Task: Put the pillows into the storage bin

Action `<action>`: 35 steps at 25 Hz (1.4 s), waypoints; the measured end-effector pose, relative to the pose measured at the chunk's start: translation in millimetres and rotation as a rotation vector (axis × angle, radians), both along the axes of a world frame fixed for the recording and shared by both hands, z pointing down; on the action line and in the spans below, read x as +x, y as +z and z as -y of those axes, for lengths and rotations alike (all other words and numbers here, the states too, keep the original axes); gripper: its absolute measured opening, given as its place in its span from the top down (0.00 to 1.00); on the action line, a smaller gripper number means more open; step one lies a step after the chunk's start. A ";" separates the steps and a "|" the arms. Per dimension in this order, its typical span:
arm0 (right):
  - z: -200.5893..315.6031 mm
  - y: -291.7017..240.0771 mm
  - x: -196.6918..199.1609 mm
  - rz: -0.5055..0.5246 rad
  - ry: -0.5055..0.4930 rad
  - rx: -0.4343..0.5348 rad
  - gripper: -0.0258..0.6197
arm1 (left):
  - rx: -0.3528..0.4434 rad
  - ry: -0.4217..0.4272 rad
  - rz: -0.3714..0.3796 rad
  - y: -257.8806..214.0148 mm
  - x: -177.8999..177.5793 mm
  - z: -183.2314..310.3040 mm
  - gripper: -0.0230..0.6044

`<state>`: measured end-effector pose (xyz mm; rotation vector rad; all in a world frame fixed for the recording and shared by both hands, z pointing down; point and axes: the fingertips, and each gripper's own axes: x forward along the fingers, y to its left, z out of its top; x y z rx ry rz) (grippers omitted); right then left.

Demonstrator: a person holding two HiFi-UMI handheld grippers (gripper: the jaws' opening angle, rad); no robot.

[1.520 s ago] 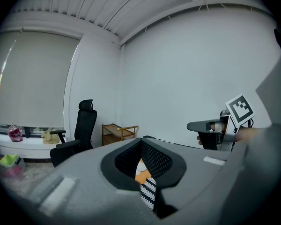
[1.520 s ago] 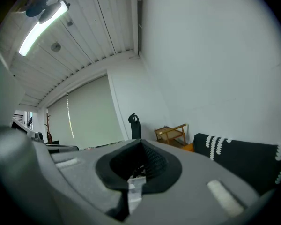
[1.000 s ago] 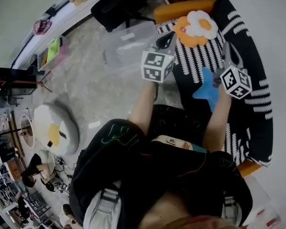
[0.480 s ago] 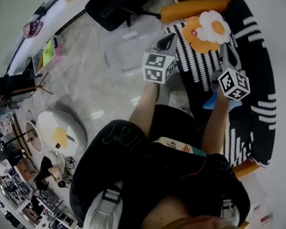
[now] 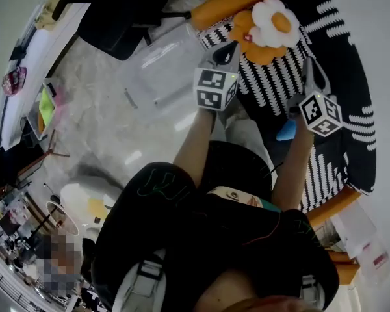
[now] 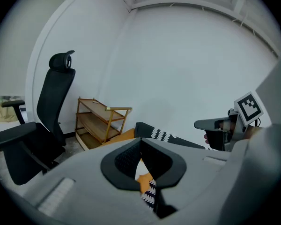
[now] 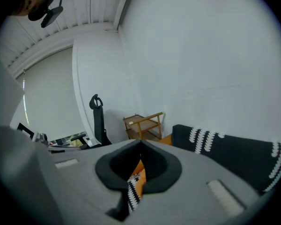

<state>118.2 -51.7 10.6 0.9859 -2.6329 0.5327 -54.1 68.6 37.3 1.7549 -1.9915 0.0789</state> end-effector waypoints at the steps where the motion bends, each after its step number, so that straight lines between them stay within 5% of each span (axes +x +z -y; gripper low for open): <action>1: 5.4 4.7 6.0 -0.004 0.021 -0.009 0.96 | -0.011 0.020 -0.003 5.0 2.9 8.0 0.95; 9: 72.8 56.9 52.0 0.004 0.175 -0.103 0.96 | -0.116 0.150 0.017 41.6 30.4 82.4 0.95; 21: 191.1 171.0 65.4 -0.070 0.226 -0.255 0.96 | -0.338 0.199 0.040 136.1 33.1 206.6 0.95; 35: 212.4 357.1 40.6 -0.174 0.100 -0.431 0.96 | -0.566 0.143 0.083 296.5 4.5 259.0 0.95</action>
